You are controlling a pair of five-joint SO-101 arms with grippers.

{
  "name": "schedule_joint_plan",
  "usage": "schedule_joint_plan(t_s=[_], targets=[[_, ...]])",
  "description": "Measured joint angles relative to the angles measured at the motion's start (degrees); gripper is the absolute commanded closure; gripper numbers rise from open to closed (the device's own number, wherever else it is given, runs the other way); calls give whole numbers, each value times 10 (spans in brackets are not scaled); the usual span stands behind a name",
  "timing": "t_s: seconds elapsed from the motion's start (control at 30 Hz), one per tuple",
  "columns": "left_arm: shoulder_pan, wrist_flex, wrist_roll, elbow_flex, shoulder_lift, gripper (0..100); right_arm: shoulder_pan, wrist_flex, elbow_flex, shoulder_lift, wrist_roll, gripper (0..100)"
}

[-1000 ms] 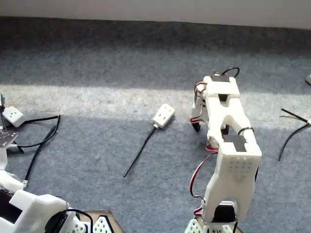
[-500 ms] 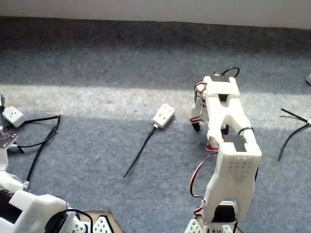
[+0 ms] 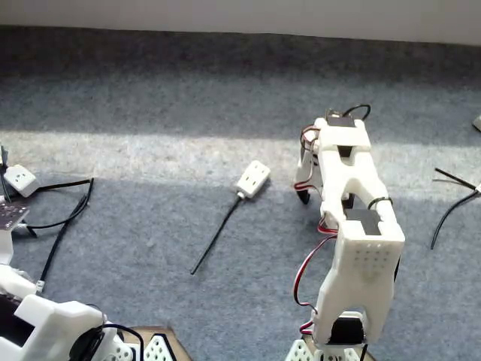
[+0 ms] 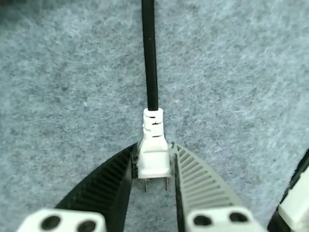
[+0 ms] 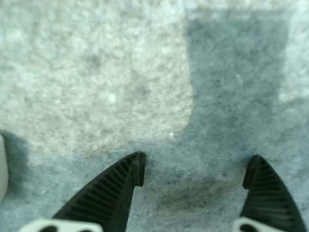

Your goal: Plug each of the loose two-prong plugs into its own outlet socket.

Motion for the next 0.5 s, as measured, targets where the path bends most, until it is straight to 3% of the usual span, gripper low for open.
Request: schedule_joint_plan(t_s=[0.1, 0.23, 0.33, 0.5], targets=[[26, 23, 0, -1, 0, 993, 0, 0, 0, 0, 0, 673], [99, 119, 16, -31, 0, 993, 0, 0, 0, 0, 0, 673], [181, 179, 85, -65, 0, 993, 0, 0, 0, 0, 0, 673], [324, 201, 250, -127, 0, 993, 0, 0, 0, 0, 0, 673]])
